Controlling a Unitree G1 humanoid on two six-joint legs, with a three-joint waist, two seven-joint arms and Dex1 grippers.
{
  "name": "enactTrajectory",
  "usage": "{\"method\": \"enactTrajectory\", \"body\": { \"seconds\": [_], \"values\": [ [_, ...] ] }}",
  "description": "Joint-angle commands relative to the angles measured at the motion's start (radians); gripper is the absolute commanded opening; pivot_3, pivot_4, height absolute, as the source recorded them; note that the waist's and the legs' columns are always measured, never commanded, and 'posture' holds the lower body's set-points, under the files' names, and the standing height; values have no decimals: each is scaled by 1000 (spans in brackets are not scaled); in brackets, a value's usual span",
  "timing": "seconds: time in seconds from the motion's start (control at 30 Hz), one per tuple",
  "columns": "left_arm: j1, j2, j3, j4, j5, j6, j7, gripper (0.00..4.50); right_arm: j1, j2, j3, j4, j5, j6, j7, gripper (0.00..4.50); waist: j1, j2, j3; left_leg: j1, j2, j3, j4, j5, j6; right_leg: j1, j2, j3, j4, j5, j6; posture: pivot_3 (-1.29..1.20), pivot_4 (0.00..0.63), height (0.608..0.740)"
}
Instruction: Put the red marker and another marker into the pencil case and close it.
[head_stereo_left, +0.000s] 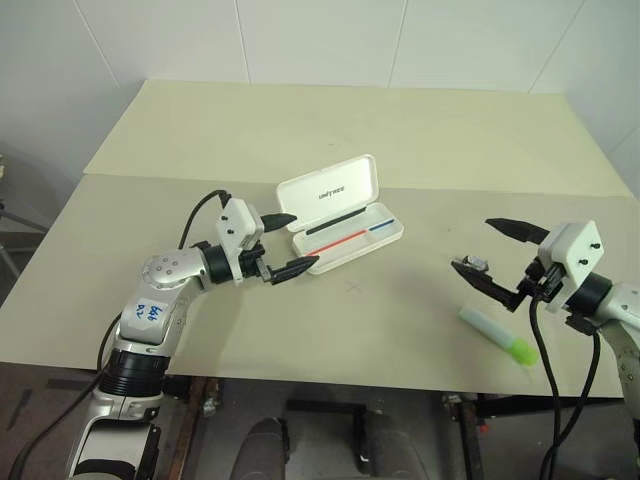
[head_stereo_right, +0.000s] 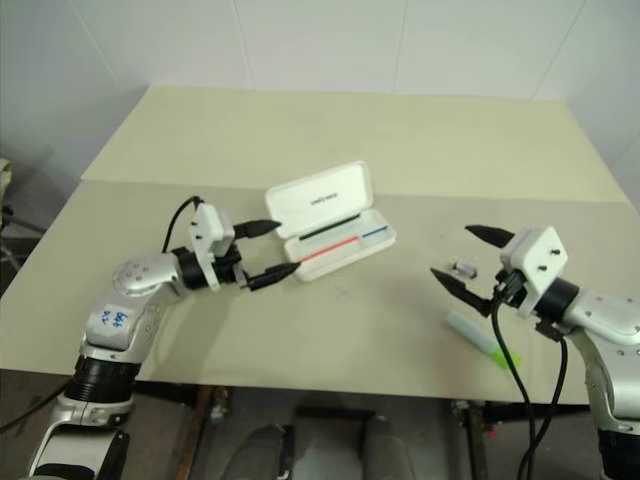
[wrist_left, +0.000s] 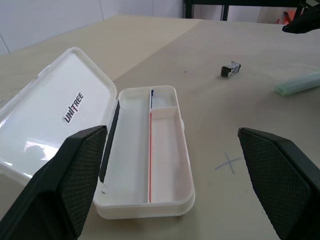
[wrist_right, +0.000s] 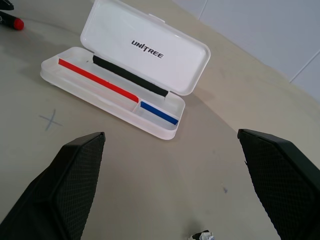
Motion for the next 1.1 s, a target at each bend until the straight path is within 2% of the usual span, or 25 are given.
{"method": "enactTrajectory", "body": {
  "seconds": [0.03, 0.17, 0.47, 0.77, 0.87, 0.93, 1.1],
  "values": [
    [-29, 8, 3, -11, 6, -13, -7, 4470, -22, 5, -2, -36, 15, -5, -8, 4500, 1, 0, 0, 0, 0, 0, 0, 0, 0, 0, 0, 0, 0, 0, 0, 0, 150, 740],
    [-42, 2, -8, 15, 24, -20, -9, 4470, -10, -1, 4, -55, 41, 12, 21, 4500, 1, 0, 0, 0, 0, 0, 1, 0, 0, 0, 0, 0, 0, 0, 0, 0, 150, 740],
    [-64, 5, -32, 41, 38, 0, -31, 4470, 11, -86, -51, -188, 223, 167, 113, 4500, 2, 0, 0, 0, 0, -1, 0, 0, 0, 0, 0, 0, 0, 0, 0, 0, 150, 740],
    [-86, -24, -66, 74, 58, 0, -43, 4470, 12, -92, -25, -223, 220, 180, 107, 4500, 2, 0, 0, -1, 0, 0, 1, 0, 0, 0, 0, 0, -1, 0, 0, 0, 150, 740],
    [-98, -44, -119, 81, 94, -4, -46, 3872, 17, -69, -7, -211, 197, 155, 104, 4500, 3, 0, 0, -1, 0, -1, 0, 0, 0, 0, 0, 0, -1, 0, 0, 0, 150, 740],
    [-114, -57, -140, 85, 112, 11, -36, 3226, 16, -52, 12, -211, 184, 143, 98, 4500, 3, 0, 0, -1, 0, -1, 1, 0, 0, 0, 0, 0, -1, 0, 0, 0, 150, 740],
    [-136, -70, -172, 113, 153, 30, -13, 3226, 3, -10, 51, -214, 156, 123, 80, 4500, 1, 0, 0, -1, 0, -1, 1, 0, 0, 0, 0, 0, 0, 0, 0, 0, 150, 740]
  ]
}}
